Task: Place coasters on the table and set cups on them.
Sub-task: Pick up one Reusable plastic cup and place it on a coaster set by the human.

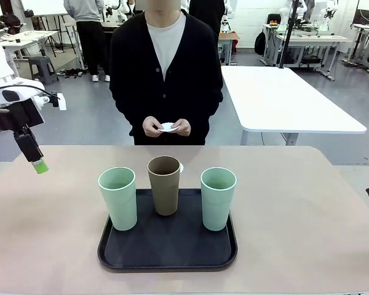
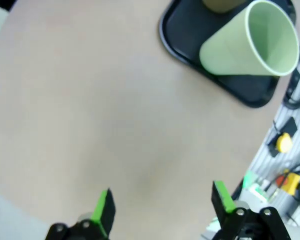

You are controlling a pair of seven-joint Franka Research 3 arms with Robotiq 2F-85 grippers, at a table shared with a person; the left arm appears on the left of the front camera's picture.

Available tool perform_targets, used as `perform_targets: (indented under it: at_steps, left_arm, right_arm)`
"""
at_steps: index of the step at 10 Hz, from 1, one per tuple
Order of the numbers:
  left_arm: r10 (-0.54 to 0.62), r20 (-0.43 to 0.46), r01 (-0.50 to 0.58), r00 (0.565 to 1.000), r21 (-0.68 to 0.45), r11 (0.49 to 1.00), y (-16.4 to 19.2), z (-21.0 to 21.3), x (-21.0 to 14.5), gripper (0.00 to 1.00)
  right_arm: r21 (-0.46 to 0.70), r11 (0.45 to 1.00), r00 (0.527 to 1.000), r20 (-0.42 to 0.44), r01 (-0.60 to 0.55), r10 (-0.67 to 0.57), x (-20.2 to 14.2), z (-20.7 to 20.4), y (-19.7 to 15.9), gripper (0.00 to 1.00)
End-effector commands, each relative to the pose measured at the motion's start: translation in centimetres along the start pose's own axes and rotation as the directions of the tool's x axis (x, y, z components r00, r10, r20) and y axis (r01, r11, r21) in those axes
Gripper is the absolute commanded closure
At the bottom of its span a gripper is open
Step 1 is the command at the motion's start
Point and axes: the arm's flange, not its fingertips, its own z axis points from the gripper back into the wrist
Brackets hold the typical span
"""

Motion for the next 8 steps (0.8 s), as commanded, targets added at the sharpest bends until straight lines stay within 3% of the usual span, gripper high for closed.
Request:
perform_targets:
  at_steps: [1, 2, 3, 4, 6, 8]
  left_arm:
    - [-0.004, -0.004, 0.004, 1.0, -0.002, 1.0, -0.2, -0.2, 0.1, 0.0]
    - [-0.223, 0.122, 0.227, 0.967, -0.015, 0.974, 0.3, -0.5, -1.8, 0.0]
    - [-0.325, 0.24, 0.344, 0.915, -0.044, 0.938, 1.0, -0.8, -3.3, 0.0]
    - [-0.382, 0.321, 0.42, 0.866, -0.055, 0.906, 1.7, -1.6, -4.3, 0.0]
    - [-0.497, 0.472, 0.58, 0.728, -0.038, 0.813, 2.3, -3.0, -4.4, 0.0]
    - [-0.495, 0.637, 0.654, 0.591, -0.018, 0.757, 2.5, -5.0, -4.4, 0.0]
  right_arm:
    - [0.011, 1.0, 1.0, 0.003, -0.002, 0.002, 0.0, 0.0, -0.1, 0.0]
    - [0.011, 1.0, 1.0, 0.003, -0.002, 0.002, 0.0, 0.0, -0.1, 0.0]
    - [0.011, 1.0, 1.0, 0.003, -0.002, 0.002, 0.0, 0.0, -0.1, 0.0]
    - [0.011, 1.0, 1.0, 0.003, -0.002, 0.002, 0.0, 0.0, -0.1, 0.0]
    - [0.011, 1.0, 1.0, 0.003, -0.002, 0.002, 0.0, 0.0, -0.1, 0.0]
    - [0.011, 1.0, 1.0, 0.003, -0.002, 0.002, 0.0, 0.0, -0.1, 0.0]
